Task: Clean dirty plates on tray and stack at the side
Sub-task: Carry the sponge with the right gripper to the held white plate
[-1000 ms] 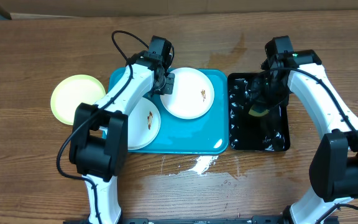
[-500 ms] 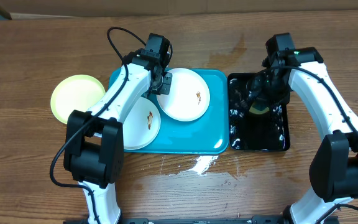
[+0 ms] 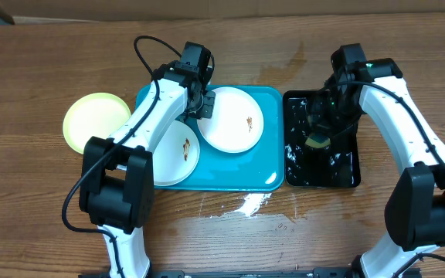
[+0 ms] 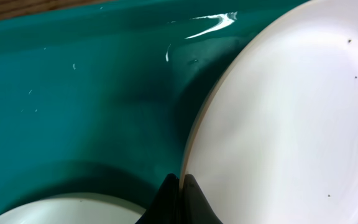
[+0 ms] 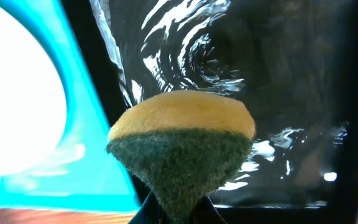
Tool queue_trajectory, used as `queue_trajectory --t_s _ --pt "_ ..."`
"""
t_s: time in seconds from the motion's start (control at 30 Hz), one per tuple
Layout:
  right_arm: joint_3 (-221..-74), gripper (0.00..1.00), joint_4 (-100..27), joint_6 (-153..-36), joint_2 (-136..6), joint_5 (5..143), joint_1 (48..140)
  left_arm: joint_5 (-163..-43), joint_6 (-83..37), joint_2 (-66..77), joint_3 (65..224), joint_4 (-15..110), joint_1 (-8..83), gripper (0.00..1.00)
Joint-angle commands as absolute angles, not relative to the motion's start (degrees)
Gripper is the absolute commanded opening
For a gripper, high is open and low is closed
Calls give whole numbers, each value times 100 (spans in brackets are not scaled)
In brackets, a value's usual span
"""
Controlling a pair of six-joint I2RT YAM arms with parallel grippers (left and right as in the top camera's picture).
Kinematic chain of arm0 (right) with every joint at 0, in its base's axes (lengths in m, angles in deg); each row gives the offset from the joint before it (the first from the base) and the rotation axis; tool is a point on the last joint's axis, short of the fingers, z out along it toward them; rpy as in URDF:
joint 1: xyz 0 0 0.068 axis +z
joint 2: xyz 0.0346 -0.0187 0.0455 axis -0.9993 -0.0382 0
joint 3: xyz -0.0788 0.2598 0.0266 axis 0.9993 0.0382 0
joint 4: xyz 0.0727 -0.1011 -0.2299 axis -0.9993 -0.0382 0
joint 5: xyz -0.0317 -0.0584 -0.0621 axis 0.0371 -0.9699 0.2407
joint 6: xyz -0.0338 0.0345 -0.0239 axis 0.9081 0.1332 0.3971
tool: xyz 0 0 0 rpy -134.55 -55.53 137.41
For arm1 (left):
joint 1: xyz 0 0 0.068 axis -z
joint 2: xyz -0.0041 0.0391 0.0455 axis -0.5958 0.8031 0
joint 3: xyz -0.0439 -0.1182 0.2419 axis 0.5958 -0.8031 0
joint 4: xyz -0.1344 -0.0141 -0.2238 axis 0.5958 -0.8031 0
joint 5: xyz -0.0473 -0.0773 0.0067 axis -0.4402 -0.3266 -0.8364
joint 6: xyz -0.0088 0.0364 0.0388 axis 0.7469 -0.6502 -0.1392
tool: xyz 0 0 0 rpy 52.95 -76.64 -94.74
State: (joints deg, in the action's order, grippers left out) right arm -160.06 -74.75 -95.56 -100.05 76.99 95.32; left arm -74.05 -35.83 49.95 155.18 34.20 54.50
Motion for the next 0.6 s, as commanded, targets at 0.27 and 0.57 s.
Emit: queue_trajectory --t_s 0.27,0.57 --pt "-16188 4 -6467 -9528 -9773 8455 10402 -7748 -3496 4861 14974 4369 5553 4" --pt "-15978 4 -5300 -9895 -9860 7104 11602 -7829 -3323 4861 14664 4666 5568 4"
